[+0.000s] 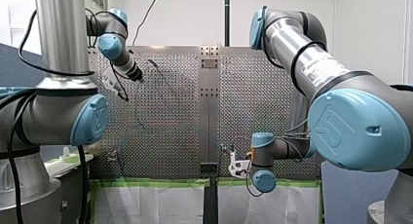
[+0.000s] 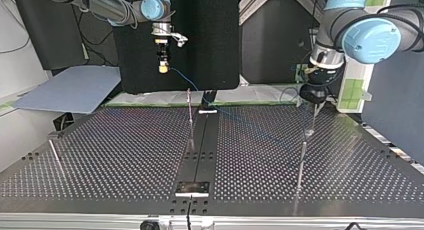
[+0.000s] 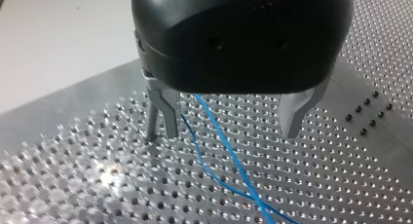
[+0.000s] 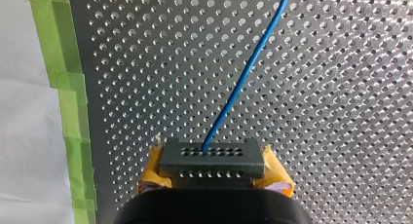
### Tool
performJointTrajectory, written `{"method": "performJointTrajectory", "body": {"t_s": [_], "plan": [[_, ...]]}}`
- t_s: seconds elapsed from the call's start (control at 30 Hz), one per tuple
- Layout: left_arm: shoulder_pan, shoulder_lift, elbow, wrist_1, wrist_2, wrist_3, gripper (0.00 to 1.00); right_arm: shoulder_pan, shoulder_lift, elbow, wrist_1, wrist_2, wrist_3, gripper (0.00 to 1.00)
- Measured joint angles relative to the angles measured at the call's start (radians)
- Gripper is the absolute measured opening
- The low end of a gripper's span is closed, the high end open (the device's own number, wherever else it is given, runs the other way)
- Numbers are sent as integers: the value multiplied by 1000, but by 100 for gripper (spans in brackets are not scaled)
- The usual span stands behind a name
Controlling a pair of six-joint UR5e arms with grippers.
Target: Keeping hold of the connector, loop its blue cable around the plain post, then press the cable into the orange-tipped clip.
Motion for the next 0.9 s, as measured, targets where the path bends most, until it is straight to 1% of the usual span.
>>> {"method": "performJointTrajectory", "body": {"t_s": [0.2, 0.43, 0.7, 0.9], "plan": [[4, 54, 18, -53, -47, 56, 100, 0, 0, 0, -1, 0, 0, 0], [-2, 97, 79, -119, -112, 123, 100, -2, 0, -1, -1, 0, 0, 0], [-8, 103, 156, -196, -188, 199, 100, -1, 0, 0, 1, -1, -2, 0], [-21, 70, 215, -255, -246, 258, 100, 0, 0, -1, 2, -3, -3, 0]]}}
